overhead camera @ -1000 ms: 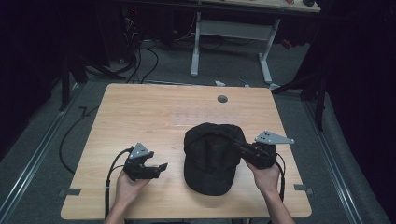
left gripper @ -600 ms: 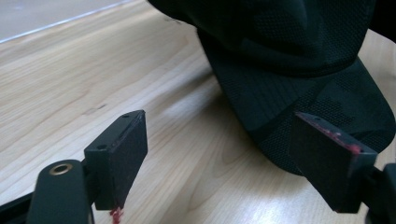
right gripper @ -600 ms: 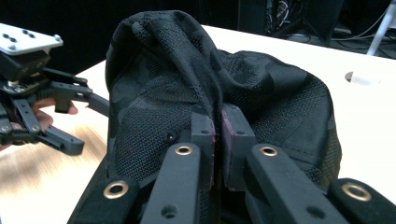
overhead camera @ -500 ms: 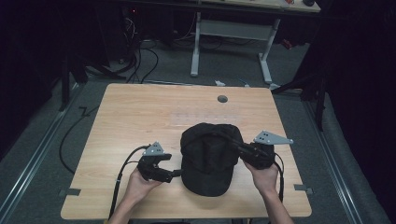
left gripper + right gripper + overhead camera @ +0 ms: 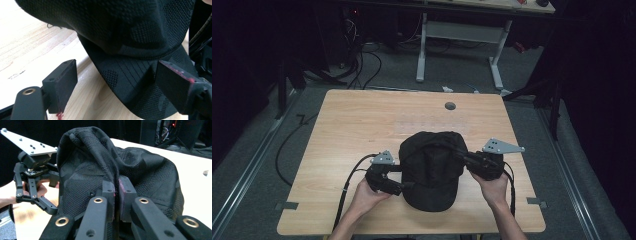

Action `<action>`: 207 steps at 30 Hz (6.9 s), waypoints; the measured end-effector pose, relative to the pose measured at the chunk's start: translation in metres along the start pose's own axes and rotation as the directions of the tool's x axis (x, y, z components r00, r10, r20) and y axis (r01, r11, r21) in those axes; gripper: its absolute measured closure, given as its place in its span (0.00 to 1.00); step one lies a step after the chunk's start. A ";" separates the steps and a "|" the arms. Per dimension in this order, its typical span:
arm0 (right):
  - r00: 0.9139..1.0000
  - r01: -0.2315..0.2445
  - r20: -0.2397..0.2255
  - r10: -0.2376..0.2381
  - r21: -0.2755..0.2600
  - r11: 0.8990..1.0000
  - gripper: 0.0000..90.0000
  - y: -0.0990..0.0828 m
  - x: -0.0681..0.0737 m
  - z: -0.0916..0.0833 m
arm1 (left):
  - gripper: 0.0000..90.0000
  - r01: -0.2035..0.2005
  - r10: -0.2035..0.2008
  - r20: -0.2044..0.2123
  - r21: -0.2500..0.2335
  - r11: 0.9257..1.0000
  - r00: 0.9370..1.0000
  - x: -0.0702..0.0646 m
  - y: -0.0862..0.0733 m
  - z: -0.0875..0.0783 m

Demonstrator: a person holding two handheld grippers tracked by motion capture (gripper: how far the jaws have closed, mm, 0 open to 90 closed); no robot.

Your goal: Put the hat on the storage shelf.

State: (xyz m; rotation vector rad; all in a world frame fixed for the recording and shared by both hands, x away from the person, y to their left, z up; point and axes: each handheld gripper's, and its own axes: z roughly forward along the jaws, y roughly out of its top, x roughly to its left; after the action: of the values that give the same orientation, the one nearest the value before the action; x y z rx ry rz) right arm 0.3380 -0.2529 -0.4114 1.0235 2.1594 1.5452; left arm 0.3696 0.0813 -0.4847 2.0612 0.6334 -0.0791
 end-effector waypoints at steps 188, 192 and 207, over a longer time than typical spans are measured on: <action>0.892 -0.158 0.452 0.010 0.292 0.943 0.36 -0.112 -0.042 0.028 | 0.81 0.103 -0.186 -0.394 -0.224 0.969 0.900 0.096 0.072 -0.033; 0.892 -0.157 0.451 0.009 0.291 0.944 0.36 -0.112 -0.042 0.028 | 0.71 0.098 -0.170 -0.415 -0.189 0.977 0.894 0.094 0.072 -0.031; 0.892 -0.157 0.452 0.009 0.291 0.944 0.36 -0.112 -0.042 0.028 | 0.45 0.115 -0.180 -0.431 -0.174 0.978 0.884 0.089 0.073 -0.033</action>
State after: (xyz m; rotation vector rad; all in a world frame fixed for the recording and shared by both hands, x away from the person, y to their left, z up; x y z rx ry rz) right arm 0.3424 -0.2817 -0.5311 1.4299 2.0826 0.8757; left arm 0.4744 0.1141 -0.4363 1.8956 1.0476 0.3538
